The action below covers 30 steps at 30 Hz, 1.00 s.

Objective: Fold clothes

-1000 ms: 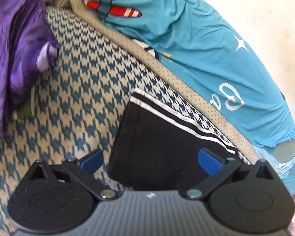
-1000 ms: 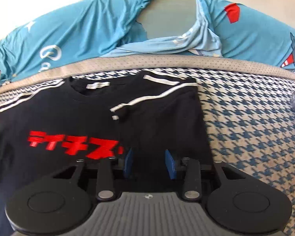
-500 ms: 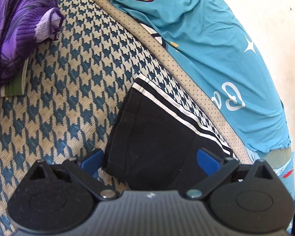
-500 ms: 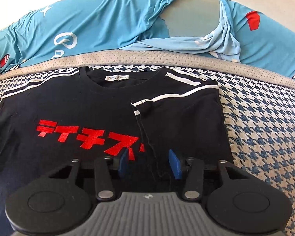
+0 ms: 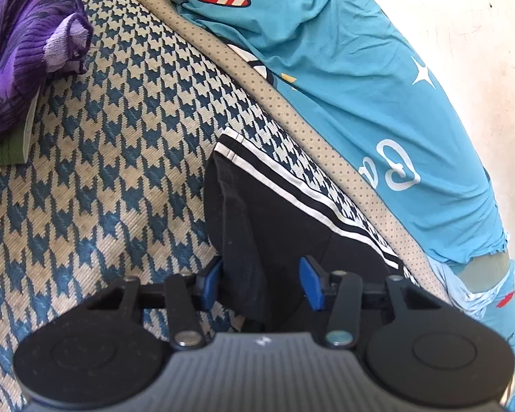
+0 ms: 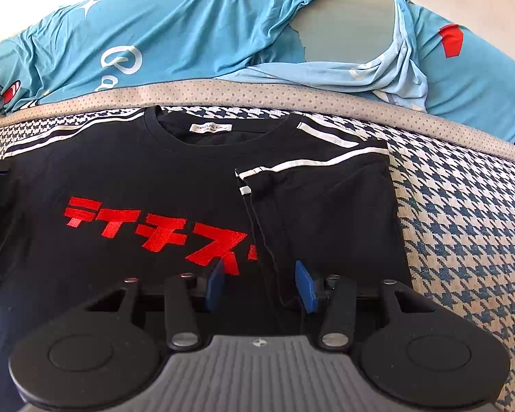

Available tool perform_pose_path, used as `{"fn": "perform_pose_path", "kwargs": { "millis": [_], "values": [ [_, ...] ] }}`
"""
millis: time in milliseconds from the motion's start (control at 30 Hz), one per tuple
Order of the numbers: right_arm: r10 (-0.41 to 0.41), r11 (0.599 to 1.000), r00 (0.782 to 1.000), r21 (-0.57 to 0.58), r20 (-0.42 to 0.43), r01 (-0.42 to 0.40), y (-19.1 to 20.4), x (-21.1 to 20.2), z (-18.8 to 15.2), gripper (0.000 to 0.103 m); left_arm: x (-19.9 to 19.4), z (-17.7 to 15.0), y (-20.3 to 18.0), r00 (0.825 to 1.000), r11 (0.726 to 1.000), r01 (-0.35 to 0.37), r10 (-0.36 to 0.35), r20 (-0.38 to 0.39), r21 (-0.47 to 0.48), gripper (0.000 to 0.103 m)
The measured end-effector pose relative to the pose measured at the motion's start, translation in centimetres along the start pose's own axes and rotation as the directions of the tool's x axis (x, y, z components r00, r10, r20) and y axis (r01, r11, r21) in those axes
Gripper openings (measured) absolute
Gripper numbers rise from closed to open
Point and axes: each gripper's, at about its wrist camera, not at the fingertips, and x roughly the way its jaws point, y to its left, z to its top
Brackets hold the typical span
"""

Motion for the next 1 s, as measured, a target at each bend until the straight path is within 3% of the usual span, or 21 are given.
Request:
{"fn": "perform_pose_path", "kwargs": {
  "millis": [67,167,300,400,500,567,700,767,867,1000],
  "values": [
    [-0.001,1.000,1.000,-0.005,0.001,0.001,0.0,0.0,-0.1,0.045,0.0,-0.2,0.0,1.000,1.000,0.002,-0.002,0.011,-0.008,0.029],
    [-0.002,1.000,1.000,-0.012,0.000,0.002,0.0,0.0,-0.1,0.045,0.1,-0.5,-0.7,1.000,1.000,-0.011,0.010,0.021,0.023,0.023],
    [-0.002,1.000,1.000,-0.012,-0.002,0.002,-0.1,0.0,-0.2,0.045,0.1,-1.1,-2.5,0.999,0.993,-0.022,0.017,0.047,0.120,0.021],
    [-0.003,1.000,1.000,-0.008,-0.003,0.003,-0.2,0.0,-0.3,0.045,0.1,-2.0,-4.6,0.998,0.970,-0.031,0.016,0.067,0.242,0.021],
    [-0.006,1.000,1.000,-0.005,-0.006,0.006,-0.5,0.0,-0.4,0.045,0.3,-3.4,-6.9,0.999,0.927,0.009,-0.028,0.045,0.374,0.021],
    [-0.008,1.000,1.000,-0.001,-0.007,0.008,-0.7,0.0,-0.4,0.045,0.5,-4.9,-8.6,0.999,0.877,0.028,-0.043,0.021,0.480,0.021],
    [-0.009,1.000,1.000,0.002,-0.009,0.009,-0.9,0.0,-0.3,0.045,1.0,-8.8,-11.6,1.000,0.698,-0.017,-0.002,0.025,0.716,0.023],
    [-0.010,1.000,1.000,-0.002,-0.010,0.010,-0.8,0.1,-0.3,0.045,1.2,-10.1,-12.2,1.000,0.642,0.010,-0.007,-0.007,0.766,0.026],
    [-0.013,1.000,1.000,-0.009,-0.011,0.012,-0.6,0.1,-0.4,0.045,1.1,-10.9,-12.6,0.999,0.618,0.051,-0.028,-0.043,0.784,0.038],
    [-0.013,1.000,1.000,-0.011,-0.012,0.013,-0.6,0.1,-0.3,0.045,0.5,-10.1,-12.1,0.994,0.655,0.107,-0.080,-0.072,0.748,0.048]
  ]
}}
